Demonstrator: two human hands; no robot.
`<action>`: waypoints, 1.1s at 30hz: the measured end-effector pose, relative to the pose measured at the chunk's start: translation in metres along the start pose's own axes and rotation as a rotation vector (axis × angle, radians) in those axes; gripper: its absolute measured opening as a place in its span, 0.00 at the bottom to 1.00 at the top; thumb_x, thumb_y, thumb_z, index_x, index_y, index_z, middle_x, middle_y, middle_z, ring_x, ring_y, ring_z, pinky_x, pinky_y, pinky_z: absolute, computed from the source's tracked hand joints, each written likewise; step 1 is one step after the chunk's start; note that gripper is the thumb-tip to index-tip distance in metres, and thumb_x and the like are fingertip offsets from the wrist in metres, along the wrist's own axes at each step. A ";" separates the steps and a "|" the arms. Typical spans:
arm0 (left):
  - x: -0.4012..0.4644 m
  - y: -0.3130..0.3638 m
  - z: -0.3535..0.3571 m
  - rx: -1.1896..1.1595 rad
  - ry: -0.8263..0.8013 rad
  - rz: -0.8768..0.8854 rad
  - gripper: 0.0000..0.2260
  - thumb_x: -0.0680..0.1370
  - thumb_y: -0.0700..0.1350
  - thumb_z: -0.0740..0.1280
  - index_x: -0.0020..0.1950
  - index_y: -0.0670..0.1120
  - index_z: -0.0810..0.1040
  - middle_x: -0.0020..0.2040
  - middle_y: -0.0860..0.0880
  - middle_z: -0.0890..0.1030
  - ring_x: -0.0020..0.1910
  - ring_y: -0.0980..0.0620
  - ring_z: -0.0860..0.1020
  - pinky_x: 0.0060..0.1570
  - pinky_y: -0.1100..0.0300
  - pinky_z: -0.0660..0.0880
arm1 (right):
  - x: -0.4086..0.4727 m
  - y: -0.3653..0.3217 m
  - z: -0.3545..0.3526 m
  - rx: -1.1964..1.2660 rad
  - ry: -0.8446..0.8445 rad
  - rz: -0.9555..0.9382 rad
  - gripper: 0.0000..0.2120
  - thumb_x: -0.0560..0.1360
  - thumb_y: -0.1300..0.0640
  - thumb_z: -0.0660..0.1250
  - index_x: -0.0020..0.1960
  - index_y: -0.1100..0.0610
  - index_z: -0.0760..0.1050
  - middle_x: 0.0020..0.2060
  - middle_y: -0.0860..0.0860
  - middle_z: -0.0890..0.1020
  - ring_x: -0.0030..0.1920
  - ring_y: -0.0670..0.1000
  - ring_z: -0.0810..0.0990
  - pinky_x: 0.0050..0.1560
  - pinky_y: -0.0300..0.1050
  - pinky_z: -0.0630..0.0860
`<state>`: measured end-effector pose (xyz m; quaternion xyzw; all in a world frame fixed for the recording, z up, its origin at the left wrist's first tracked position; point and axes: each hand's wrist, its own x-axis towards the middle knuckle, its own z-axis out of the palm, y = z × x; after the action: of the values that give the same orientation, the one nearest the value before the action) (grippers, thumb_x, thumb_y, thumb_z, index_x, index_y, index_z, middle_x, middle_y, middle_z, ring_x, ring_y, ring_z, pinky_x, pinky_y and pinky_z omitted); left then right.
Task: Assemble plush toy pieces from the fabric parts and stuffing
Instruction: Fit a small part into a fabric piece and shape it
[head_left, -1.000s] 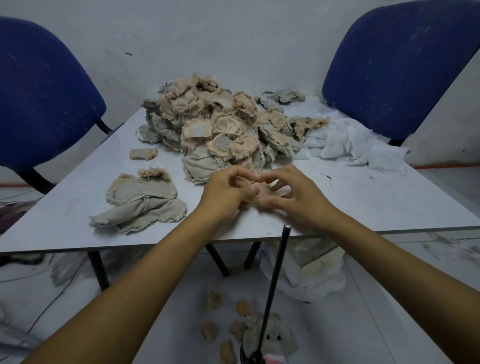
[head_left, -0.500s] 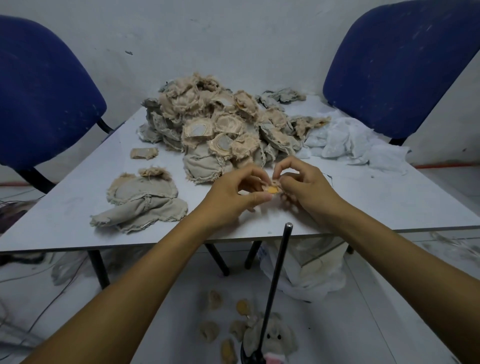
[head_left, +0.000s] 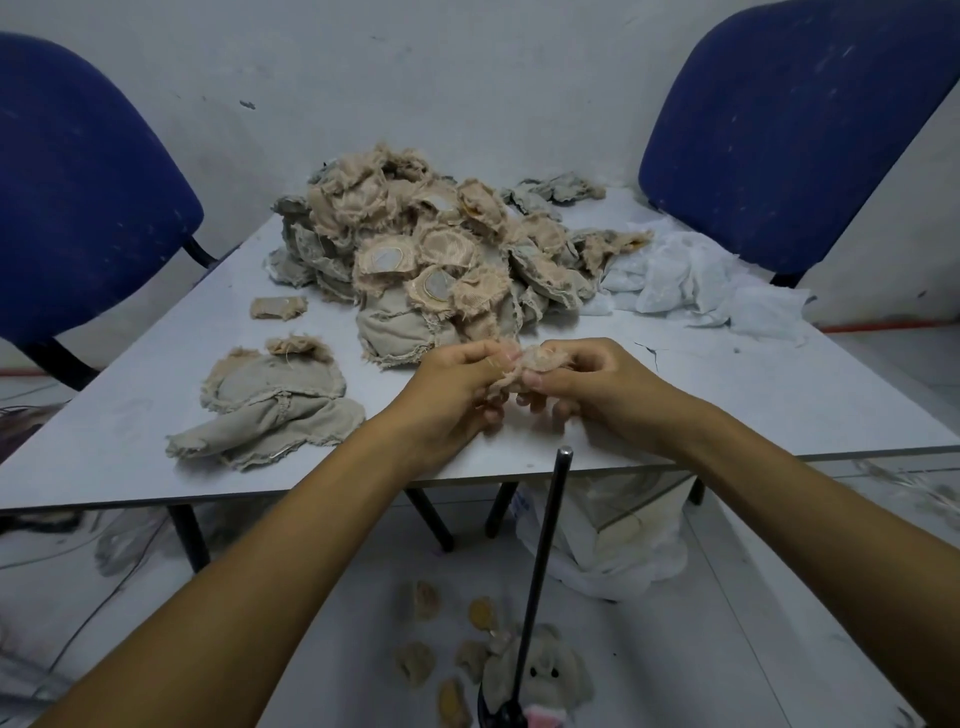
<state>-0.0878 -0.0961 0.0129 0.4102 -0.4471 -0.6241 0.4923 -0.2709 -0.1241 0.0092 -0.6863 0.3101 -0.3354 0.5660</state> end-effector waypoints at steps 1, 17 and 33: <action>0.000 0.000 0.001 -0.052 -0.020 -0.026 0.08 0.79 0.38 0.66 0.41 0.43 0.80 0.33 0.46 0.78 0.30 0.54 0.72 0.25 0.65 0.66 | 0.001 0.000 0.002 0.021 0.057 -0.003 0.04 0.73 0.55 0.73 0.47 0.54 0.84 0.42 0.52 0.84 0.44 0.49 0.80 0.36 0.38 0.75; -0.001 -0.014 0.011 0.644 0.391 0.365 0.12 0.76 0.43 0.72 0.34 0.43 0.75 0.27 0.48 0.79 0.26 0.52 0.80 0.24 0.64 0.71 | 0.005 0.012 0.023 -0.133 0.608 -0.141 0.19 0.70 0.74 0.64 0.33 0.55 0.62 0.26 0.49 0.71 0.25 0.50 0.77 0.25 0.41 0.74; -0.002 0.005 -0.002 0.066 -0.110 -0.108 0.10 0.67 0.44 0.75 0.47 0.44 0.83 0.36 0.46 0.81 0.35 0.52 0.80 0.35 0.61 0.81 | 0.006 0.005 0.023 -0.173 0.361 -0.209 0.17 0.72 0.74 0.66 0.35 0.56 0.64 0.31 0.49 0.68 0.34 0.45 0.66 0.35 0.39 0.66</action>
<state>-0.0846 -0.0951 0.0174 0.4149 -0.4711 -0.6560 0.4190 -0.2490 -0.1161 0.0018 -0.6897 0.3613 -0.4815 0.4024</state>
